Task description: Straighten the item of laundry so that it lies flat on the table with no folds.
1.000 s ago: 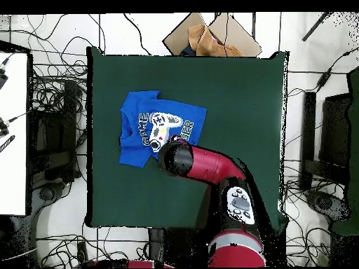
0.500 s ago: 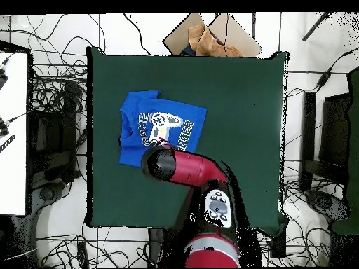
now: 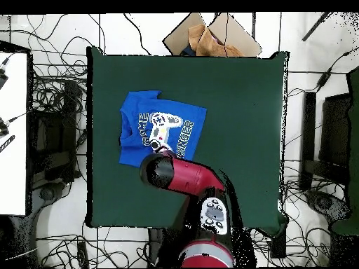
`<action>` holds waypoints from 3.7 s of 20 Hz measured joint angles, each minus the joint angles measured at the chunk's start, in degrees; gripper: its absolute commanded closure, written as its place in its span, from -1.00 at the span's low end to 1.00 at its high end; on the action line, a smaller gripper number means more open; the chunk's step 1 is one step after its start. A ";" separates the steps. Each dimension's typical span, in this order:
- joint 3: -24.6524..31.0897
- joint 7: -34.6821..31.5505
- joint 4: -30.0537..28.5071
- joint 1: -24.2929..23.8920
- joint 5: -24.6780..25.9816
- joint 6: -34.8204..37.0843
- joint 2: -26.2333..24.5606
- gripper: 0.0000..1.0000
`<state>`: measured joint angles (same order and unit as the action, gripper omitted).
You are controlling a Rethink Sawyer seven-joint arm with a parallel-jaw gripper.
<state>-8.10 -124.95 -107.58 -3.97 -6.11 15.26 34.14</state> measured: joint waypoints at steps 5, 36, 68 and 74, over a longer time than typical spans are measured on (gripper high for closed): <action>0.01 0.00 -2.14 -1.73 -0.11 -0.98 0.36 -1.00; 0.34 0.00 -5.30 1.32 -7.64 -1.00 4.59 -1.00; 6.41 0.00 -4.02 6.28 -17.26 -13.42 -9.88 -1.00; 8.68 0.00 -3.95 5.69 -17.51 -10.71 -7.78 -1.00</action>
<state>0.58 -124.95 -111.52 1.72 -23.62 4.55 26.36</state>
